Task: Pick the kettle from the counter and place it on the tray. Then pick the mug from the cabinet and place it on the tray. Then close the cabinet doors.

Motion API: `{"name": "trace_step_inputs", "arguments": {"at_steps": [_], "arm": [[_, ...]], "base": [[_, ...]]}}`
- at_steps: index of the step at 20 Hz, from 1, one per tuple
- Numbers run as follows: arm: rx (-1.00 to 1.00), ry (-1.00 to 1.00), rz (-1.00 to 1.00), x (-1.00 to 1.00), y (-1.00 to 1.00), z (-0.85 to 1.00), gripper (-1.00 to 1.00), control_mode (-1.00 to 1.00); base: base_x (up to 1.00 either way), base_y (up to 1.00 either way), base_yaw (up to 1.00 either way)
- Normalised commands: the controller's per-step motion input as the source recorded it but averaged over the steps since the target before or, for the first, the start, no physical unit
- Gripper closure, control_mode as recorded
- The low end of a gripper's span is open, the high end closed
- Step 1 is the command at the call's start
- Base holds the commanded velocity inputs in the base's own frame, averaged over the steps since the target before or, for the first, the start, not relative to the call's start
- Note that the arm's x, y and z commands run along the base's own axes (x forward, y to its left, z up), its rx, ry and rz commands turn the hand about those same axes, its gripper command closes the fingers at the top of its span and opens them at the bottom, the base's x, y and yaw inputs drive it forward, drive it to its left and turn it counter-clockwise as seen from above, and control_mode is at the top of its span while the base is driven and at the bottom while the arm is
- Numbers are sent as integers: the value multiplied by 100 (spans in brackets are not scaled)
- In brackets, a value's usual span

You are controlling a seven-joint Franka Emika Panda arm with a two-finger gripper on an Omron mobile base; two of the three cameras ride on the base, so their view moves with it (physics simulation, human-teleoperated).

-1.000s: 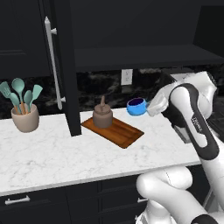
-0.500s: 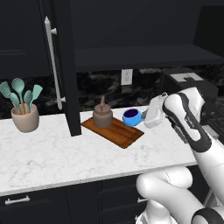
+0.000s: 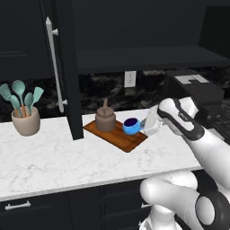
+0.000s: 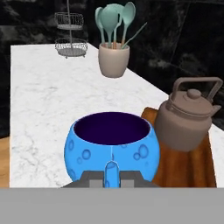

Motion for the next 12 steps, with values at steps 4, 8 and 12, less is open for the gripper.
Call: {"name": "trace_step_inputs", "arguments": {"at_steps": [4, 8, 12], "arm": [[0, 19, -1, 52, -5, -35, 100, -100], [0, 22, -1, 41, -5, -29, 100, -100], [0, 3, 0, 14, -7, -25, 100, -100]], "base": [[0, 0, 0], [0, 0, 0], [0, 0, 0]]}}
